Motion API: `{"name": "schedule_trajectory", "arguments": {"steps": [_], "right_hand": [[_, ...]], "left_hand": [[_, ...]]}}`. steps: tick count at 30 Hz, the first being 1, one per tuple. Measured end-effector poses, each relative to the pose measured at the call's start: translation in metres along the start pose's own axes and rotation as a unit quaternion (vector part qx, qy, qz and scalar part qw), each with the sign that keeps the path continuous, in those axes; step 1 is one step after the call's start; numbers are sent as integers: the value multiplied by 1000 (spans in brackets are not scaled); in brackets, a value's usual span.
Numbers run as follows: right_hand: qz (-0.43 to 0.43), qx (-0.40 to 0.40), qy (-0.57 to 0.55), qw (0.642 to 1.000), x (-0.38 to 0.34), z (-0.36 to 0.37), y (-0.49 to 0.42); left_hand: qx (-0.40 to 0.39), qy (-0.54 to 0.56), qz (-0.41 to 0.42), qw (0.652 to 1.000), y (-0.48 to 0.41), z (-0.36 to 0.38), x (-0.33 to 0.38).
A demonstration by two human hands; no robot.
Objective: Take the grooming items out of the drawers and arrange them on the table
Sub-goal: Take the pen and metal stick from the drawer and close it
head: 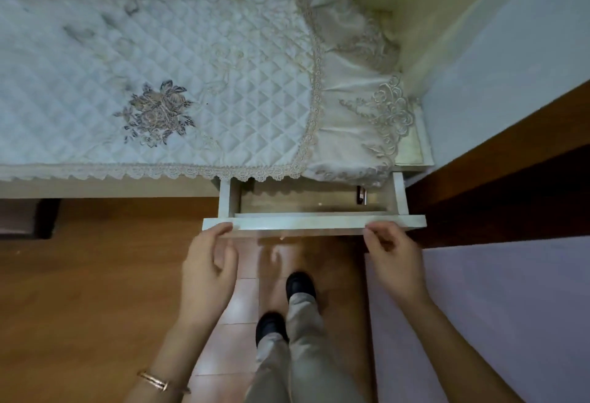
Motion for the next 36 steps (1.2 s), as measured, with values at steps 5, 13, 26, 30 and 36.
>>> {"name": "schedule_trajectory", "arguments": {"steps": [5, 13, 26, 30, 36], "right_hand": [[-117, -15, 237, 964, -21, 5, -27], [-96, -28, 280, 955, 7, 5, 10], [-40, -69, 287, 955, 49, -6, 90], [-38, -96, 280, 954, 46, -7, 87], [-20, -127, 268, 955, 44, -9, 77]], "left_hand": [[-151, -201, 109, 962, -31, 24, 7], [-141, -207, 77, 965, -2, 22, -1], [-168, -254, 90, 948, 85, 17, -12], [-207, -292, 56, 932, 77, 21, 0], [-313, -292, 60, 902, 54, 65, 26]]}}
Point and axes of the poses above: each hand's wrist, its own y-axis away from the middle knuckle, its own z-axis out of the palm, x = y × z, the point moved 5 cm from there along -y, towards the middle knuckle
